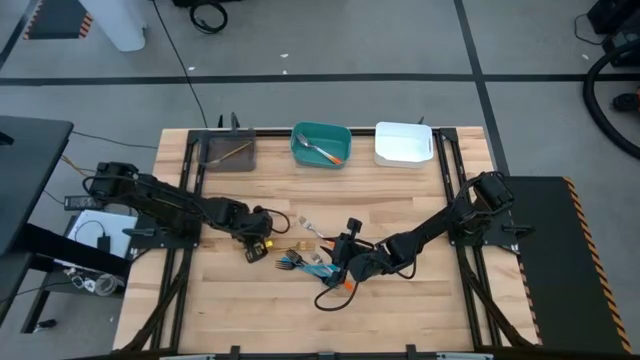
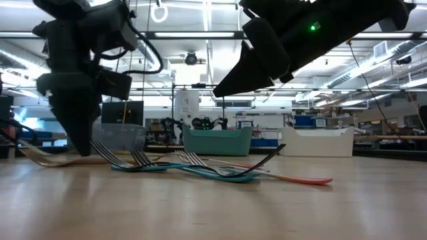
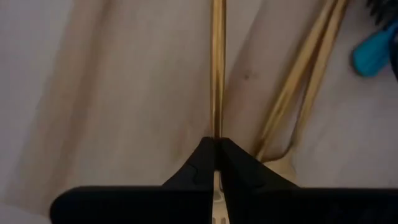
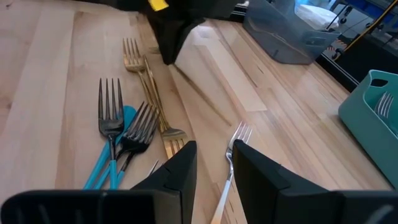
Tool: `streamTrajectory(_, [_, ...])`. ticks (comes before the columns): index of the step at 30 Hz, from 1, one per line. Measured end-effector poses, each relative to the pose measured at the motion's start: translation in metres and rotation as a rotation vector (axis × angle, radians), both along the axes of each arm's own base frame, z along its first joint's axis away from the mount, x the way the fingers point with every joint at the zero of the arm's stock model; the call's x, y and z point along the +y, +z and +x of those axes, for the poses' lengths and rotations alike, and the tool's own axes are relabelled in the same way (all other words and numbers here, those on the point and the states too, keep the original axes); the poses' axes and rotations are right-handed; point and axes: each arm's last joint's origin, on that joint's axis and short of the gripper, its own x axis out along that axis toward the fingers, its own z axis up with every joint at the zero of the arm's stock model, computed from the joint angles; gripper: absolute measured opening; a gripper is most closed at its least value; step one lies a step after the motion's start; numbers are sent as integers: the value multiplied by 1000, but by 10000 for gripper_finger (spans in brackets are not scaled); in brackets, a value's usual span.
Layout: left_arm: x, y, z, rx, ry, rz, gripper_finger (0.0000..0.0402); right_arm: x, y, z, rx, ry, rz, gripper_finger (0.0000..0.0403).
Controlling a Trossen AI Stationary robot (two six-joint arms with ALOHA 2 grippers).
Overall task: Sort silverware by color (type)
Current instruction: Put the gold fork into the black bin
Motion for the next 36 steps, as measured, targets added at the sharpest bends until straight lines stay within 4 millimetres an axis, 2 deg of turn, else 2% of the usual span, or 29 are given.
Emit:
streamTrajectory(16, [17,44,17,-6,-70,95,16,1,1,1,-9,16,10,109])
streamTrajectory(36, [35,103,26,43,-117,223,16,1,1,1,-8,17,9,109])
